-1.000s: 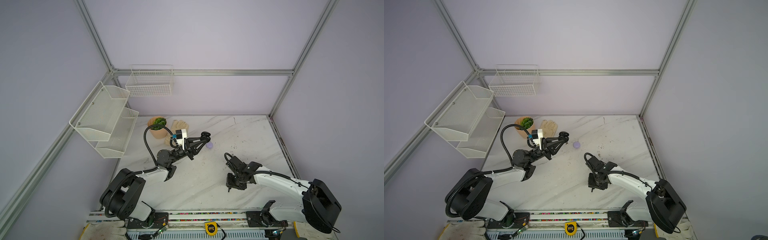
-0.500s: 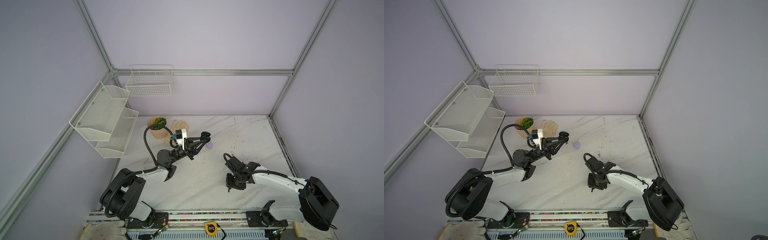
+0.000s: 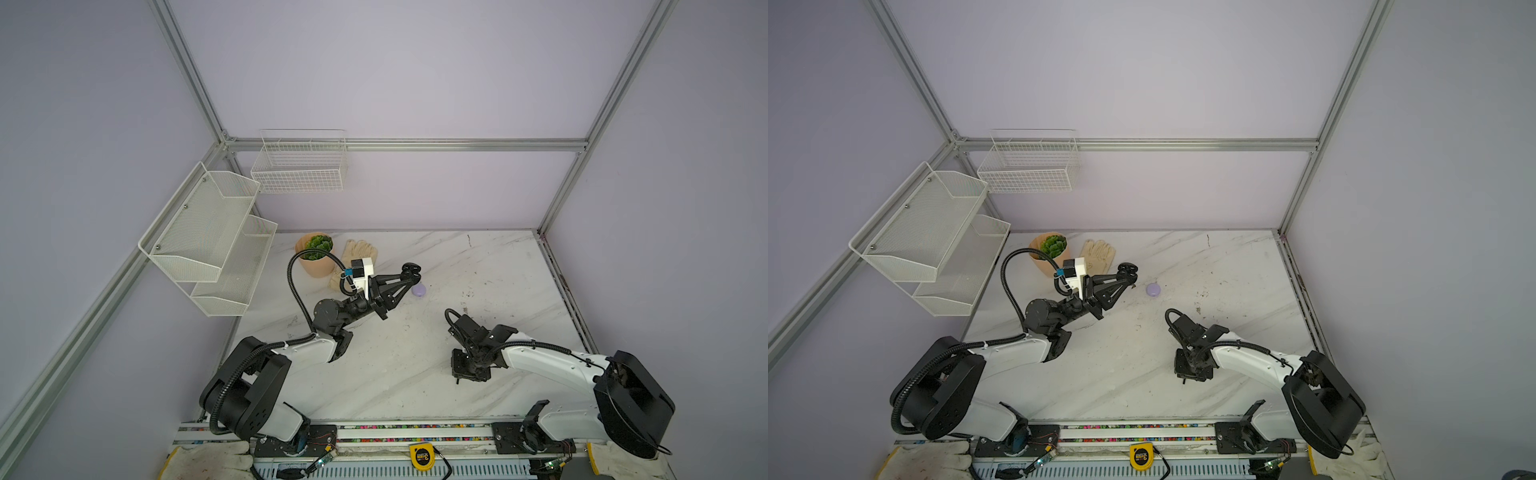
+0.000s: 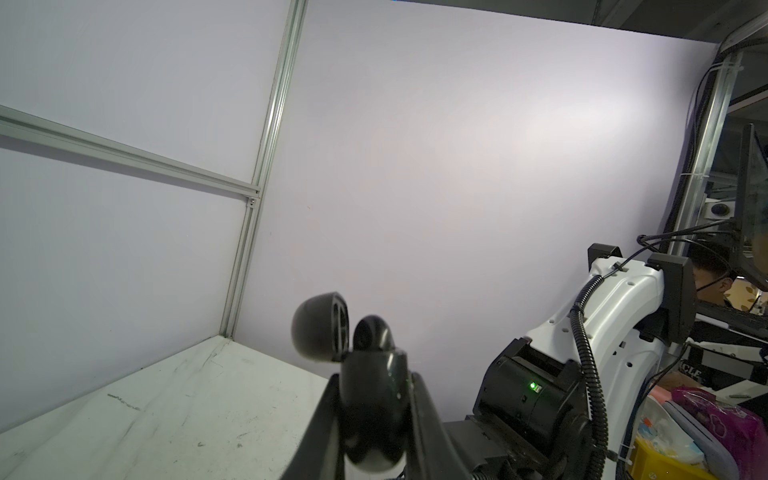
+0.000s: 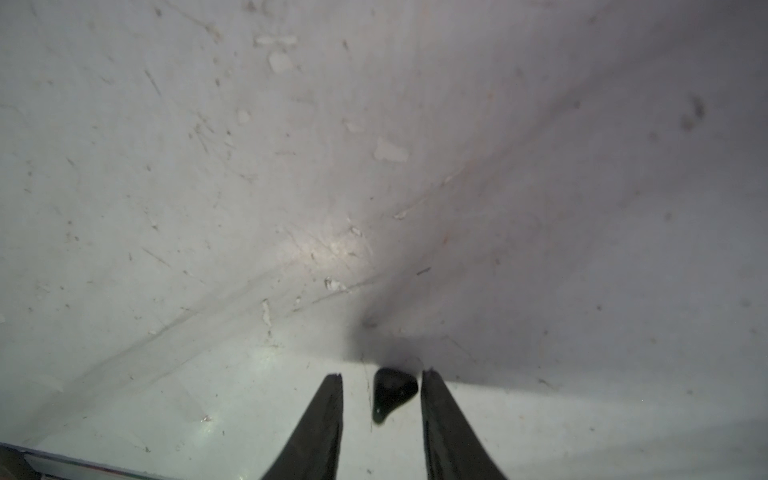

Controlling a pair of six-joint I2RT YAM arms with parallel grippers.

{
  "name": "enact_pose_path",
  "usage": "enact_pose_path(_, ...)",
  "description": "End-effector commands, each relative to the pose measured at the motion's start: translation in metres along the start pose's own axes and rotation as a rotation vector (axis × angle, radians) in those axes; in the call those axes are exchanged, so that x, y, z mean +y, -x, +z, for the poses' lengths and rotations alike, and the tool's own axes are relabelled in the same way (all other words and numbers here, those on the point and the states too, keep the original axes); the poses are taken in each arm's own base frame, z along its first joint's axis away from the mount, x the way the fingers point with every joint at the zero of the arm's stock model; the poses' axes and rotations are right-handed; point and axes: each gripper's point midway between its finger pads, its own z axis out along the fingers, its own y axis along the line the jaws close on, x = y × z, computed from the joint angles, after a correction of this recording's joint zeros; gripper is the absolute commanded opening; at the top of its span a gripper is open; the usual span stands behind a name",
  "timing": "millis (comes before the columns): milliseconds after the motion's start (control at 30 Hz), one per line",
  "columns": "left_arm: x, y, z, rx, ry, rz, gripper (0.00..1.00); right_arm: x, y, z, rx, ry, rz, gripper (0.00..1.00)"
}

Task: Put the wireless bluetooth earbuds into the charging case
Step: 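Lower the right gripper around the black earbud and close on it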

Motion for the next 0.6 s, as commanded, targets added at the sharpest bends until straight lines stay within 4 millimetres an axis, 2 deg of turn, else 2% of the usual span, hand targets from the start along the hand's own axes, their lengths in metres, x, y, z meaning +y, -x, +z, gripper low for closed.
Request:
enact_pose_path(0, -0.0012, 0.0062, -0.0056, -0.035, 0.002, 0.045, 0.00, -0.0049, -0.0049, 0.0015, 0.011, -0.018, 0.010, 0.35)
enact_pose_path(567, -0.0014, 0.0075, -0.0069, -0.038, 0.005, 0.043, 0.00, -0.0087, -0.0034, 0.0057, 0.012, -0.057, -0.011, 0.28)
